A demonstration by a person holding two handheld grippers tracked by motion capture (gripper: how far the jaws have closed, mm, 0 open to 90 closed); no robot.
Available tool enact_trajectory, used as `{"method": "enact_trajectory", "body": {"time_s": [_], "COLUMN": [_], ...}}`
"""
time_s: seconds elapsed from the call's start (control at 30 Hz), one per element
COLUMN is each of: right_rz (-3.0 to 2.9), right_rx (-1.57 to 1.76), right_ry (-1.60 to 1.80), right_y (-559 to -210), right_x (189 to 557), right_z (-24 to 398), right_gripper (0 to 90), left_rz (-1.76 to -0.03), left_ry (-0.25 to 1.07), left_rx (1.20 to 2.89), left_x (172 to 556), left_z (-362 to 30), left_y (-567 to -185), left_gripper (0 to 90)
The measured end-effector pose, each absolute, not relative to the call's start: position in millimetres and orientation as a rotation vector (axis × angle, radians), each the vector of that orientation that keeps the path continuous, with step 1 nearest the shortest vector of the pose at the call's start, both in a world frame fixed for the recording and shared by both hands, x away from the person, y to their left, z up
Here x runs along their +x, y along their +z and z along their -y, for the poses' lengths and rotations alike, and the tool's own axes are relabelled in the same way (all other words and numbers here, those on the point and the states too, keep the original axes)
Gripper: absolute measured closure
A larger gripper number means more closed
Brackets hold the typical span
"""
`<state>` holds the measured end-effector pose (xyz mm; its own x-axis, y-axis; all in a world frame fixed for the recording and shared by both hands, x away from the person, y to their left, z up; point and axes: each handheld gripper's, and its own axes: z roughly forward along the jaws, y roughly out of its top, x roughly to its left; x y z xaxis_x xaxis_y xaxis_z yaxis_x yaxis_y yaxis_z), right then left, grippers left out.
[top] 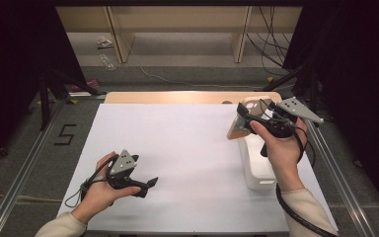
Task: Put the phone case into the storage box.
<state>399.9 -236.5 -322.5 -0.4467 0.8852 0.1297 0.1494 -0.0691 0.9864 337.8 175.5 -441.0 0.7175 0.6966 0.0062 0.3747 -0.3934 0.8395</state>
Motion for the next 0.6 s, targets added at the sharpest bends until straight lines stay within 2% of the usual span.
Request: {"method": "enact_trajectory", "body": {"time_s": [0.6], "right_rz": [-1.578], "right_rx": [1.144], "right_ry": [1.553], "right_y": [-323.3], "right_x": [402.6], "right_z": [246.0], "right_gripper": [13.2], "left_rz": [-0.819], "left_ry": [0.452], "left_rx": [2.020], "left_x": [337.8], "left_z": [-175.7], "left_y": [-441.0], "left_gripper": [1.1]}}
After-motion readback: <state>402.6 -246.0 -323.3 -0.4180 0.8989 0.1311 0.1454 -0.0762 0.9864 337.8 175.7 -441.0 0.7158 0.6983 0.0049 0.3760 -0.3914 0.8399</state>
